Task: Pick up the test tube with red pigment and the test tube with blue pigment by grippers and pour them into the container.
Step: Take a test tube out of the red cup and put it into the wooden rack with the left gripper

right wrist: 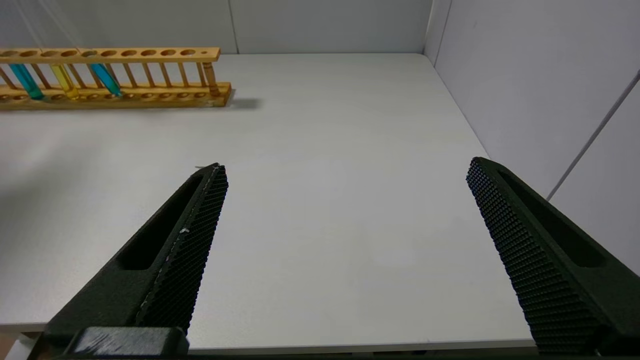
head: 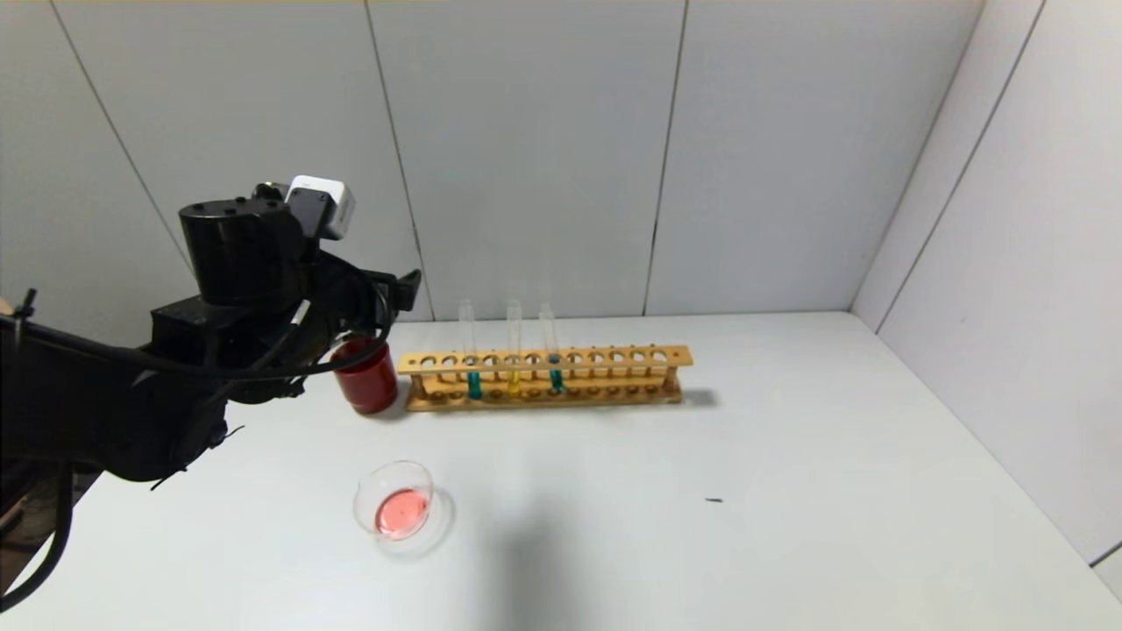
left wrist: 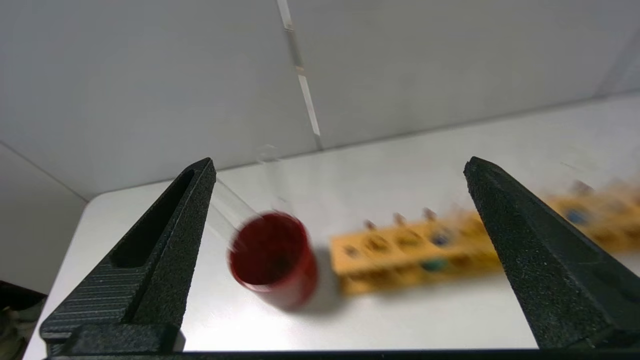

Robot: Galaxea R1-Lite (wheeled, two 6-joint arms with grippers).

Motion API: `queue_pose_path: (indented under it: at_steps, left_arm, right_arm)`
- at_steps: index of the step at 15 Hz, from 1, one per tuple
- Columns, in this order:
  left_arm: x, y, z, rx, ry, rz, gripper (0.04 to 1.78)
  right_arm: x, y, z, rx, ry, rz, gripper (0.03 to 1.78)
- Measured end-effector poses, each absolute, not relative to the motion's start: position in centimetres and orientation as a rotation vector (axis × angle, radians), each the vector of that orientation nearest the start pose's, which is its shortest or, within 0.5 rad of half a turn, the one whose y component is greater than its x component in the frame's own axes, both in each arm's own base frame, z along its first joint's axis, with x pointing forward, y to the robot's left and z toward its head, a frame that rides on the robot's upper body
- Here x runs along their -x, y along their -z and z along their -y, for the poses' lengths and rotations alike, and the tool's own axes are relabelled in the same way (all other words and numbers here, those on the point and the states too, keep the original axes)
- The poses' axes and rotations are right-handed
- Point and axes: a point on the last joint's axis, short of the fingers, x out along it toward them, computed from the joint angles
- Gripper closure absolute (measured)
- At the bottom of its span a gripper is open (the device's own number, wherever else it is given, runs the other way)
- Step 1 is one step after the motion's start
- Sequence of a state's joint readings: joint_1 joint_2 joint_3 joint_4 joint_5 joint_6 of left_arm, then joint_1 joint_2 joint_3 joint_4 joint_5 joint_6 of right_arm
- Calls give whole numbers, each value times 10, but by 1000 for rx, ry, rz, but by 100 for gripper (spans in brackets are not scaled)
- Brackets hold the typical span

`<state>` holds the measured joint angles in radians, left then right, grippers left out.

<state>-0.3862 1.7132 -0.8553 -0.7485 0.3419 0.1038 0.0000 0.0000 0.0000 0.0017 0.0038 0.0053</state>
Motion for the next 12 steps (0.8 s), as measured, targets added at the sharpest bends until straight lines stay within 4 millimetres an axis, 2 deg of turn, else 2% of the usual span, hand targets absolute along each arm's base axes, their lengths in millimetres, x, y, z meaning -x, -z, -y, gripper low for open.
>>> queue_pose_path:
  at_steps: [2,5,9,12]
  left_arm:
    - [-269,-207,127,-165,41,-118,7]
    - [-246,-205,135,-161,57,-124,7]
    - [-234,-204,140,-77,120,-127,7]
    - [-234,-199,141,-62,246,-150,7]
  right_arm:
    - [23,-75,0,-6,-4,-2,6]
    - [23,-75,0,-6,-4,-1,6]
    - [23,-75,0,-6,-4,-2,6]
    - [23,-75,0,-6,-4,-2,6]
